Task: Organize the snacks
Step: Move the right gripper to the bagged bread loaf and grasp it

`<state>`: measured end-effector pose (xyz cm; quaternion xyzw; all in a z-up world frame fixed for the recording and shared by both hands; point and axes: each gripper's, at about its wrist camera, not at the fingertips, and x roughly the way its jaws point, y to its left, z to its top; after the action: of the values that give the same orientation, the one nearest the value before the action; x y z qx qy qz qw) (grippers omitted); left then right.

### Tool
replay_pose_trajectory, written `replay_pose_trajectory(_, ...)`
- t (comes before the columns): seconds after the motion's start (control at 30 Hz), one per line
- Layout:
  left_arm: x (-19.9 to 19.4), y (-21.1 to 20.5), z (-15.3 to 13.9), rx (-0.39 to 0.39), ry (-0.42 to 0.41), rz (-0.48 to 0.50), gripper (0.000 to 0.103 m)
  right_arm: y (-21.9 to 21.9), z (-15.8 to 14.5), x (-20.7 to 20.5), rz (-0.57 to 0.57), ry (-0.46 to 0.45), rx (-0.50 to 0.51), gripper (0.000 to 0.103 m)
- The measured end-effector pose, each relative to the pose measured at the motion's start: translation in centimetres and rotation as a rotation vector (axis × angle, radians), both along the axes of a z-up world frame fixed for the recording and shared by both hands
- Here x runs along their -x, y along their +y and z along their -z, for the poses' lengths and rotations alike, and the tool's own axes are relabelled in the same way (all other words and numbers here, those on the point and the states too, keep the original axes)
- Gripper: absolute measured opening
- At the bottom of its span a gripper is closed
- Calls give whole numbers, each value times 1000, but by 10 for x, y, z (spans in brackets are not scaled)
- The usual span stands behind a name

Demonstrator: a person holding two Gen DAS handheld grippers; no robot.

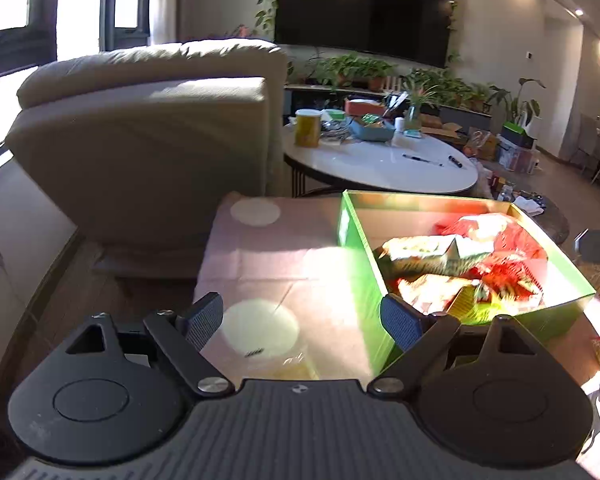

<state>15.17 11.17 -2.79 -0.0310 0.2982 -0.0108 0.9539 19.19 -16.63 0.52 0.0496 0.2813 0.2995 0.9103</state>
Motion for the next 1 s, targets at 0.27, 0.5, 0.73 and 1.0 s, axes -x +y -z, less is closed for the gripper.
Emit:
replay_pose_trajectory(0.27, 25, 19, 39, 15, 91, -51, 85, 17, 2, 21, -58, 9, 8, 69)
replay_pose_trajectory(0.5, 37, 24, 64, 80, 139, -16, 70, 49, 13, 29, -150, 77, 6, 69)
replay_pose_trajectory(0.73, 45, 25, 67, 112, 114, 0, 69, 109, 48, 17, -239, 228, 46, 69)
replay_pose_trajectory(1.0, 59, 28, 70, 161, 114, 17, 69, 145, 81, -4, -162, 337, 139, 69)
